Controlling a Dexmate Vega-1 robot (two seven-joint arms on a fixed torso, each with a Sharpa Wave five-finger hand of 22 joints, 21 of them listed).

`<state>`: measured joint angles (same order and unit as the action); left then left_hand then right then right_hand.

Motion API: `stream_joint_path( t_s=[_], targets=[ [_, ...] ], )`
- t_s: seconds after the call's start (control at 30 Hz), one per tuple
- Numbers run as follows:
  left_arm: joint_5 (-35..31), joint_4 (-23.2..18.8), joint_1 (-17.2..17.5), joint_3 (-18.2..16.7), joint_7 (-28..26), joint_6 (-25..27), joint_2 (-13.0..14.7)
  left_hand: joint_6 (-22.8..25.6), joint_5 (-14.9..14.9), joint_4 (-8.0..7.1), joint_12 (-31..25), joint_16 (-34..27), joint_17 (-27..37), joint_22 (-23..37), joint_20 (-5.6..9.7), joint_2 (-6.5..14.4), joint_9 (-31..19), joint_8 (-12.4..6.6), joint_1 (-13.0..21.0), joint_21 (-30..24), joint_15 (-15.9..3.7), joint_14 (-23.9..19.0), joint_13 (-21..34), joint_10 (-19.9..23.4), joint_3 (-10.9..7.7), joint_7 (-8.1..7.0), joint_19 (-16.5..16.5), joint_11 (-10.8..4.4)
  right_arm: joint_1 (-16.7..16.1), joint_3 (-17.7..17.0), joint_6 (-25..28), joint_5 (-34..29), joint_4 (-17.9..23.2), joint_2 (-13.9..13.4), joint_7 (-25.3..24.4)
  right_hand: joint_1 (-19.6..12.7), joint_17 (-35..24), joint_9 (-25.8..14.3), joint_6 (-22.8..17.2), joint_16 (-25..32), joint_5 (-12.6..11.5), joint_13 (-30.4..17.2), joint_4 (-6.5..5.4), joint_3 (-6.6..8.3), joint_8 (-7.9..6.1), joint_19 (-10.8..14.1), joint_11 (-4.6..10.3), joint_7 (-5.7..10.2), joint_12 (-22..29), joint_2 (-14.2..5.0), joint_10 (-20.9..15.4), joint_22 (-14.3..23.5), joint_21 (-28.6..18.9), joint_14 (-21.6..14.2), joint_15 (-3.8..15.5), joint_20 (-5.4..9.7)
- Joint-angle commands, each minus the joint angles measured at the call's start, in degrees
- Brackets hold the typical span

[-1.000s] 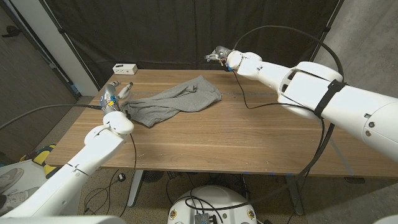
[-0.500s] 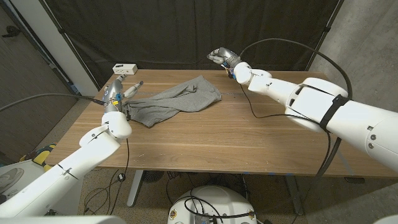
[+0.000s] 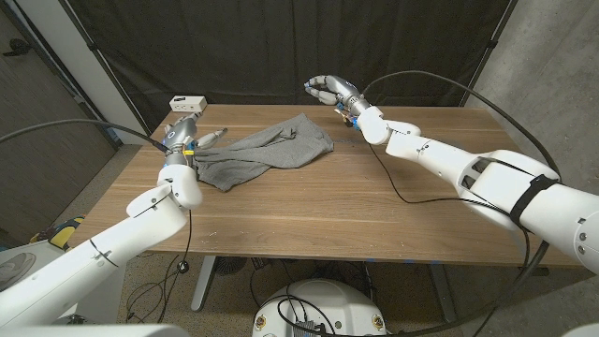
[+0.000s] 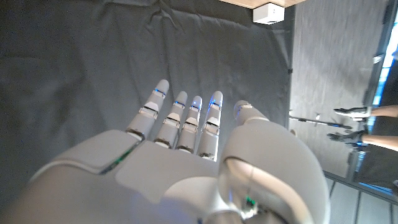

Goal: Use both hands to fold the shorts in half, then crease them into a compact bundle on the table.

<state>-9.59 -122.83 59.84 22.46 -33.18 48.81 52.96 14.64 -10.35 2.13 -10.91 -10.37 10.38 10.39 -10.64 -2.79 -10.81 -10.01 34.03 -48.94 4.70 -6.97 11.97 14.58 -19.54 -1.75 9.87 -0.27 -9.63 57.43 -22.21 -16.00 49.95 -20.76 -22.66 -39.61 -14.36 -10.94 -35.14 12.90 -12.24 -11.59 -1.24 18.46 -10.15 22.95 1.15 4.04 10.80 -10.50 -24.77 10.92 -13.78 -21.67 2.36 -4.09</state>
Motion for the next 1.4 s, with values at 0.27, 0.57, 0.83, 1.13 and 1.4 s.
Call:
stream_joint_path(
  t_s=[0.27, 0.57, 0.83, 1.13, 1.4],
  targets=[
    [-7.31, -5.26, -13.79, 15.87, 15.91, 18.89, 5.58, -0.56, -0.77, 0.53, -0.30, 0.13, 0.13, 0.02, -1.44, -2.42, -0.11, -0.68, -0.48, 1.59, 0.94, 2.40, 0.10, -1.46, 1.43, -0.04, 2.14, 0.05, -9.41, -5.95, 0.91, -11.35, 15.34, -7.05, -1.34, -0.51, 0.00, 0.09, 0.02, -0.17, 0.30, -0.10, 0.38, 0.96, -0.52, 0.35, 0.30, 0.27, 0.31, 0.36, -0.25, -0.03, -0.18, 0.07, 3.28, -0.09],
    [-11.64, -6.92, -22.21, 26.78, 22.07, 26.74, 7.40, -2.08, -1.94, 1.61, -0.49, -0.18, 0.13, -0.02, -1.48, -5.06, -0.14, -0.56, -0.10, 2.71, 2.00, 3.69, 0.11, -2.72, 3.02, 0.67, 2.19, 1.56, -11.47, -6.48, 0.30, -14.66, 17.36, -8.24, -0.43, -0.62, 0.04, 0.12, 0.03, -0.24, 0.50, -0.07, 0.62, 1.79, -0.69, 0.18, 1.04, 0.52, 0.33, 0.15, -0.22, -0.08, -0.03, 0.23, 3.59, -0.08],
    [-12.77, -7.59, -27.55, 33.54, 25.47, 30.37, 8.47, -5.21, -3.03, 2.35, -0.52, -0.52, 0.01, -0.01, -1.51, -5.99, -0.11, -0.01, 0.66, 3.42, 3.11, 3.56, -0.09, -3.62, 4.06, 0.84, 1.43, 3.21, -12.24, -6.10, 0.59, -15.44, 17.65, -8.18, 3.41, 1.28, -0.30, 0.19, 2.23, -0.50, 1.15, 0.03, -0.58, 2.29, -0.14, -0.65, 0.84, 1.80, 0.00, 0.16, 1.05, -0.15, 0.45, 1.68, 3.47, 1.32],
    [-12.16, -7.62, -29.94, 36.38, 27.96, 31.05, 8.84, -14.66, -4.91, 2.29, 0.67, -0.34, -0.36, -0.25, -1.57, -5.89, 0.47, 0.36, -0.07, 6.39, 2.45, 3.94, -1.04, -10.89, 7.24, 1.80, 1.06, 3.10, -12.83, -6.36, 1.91, -14.19, 18.31, -7.75, 7.87, 5.51, 0.13, 0.29, 6.76, -1.92, 1.51, 0.32, -2.80, 2.13, 0.26, -3.27, 1.66, 3.79, -0.51, 0.63, 4.73, -0.35, 1.63, 6.35, 3.57, 3.07],
    [-10.40, -7.34, -29.67, 36.39, 27.26, 31.18, 8.35, -17.37, -5.14, 1.16, 0.26, -0.29, -0.34, -0.26, -1.33, -4.75, 0.53, 0.07, -1.84, 6.81, 2.63, 4.47, -1.26, -12.32, 8.31, 2.24, -1.42, 2.72, -13.38, -5.71, 5.12, -15.83, 19.75, -7.72, 9.94, 6.64, 0.58, 0.30, 8.84, -2.13, 1.48, 0.43, -3.32, 2.29, 0.45, -3.91, 1.49, 4.25, -0.47, 0.68, 5.67, -0.44, 1.90, 7.51, 3.47, 3.47]
  ],
)
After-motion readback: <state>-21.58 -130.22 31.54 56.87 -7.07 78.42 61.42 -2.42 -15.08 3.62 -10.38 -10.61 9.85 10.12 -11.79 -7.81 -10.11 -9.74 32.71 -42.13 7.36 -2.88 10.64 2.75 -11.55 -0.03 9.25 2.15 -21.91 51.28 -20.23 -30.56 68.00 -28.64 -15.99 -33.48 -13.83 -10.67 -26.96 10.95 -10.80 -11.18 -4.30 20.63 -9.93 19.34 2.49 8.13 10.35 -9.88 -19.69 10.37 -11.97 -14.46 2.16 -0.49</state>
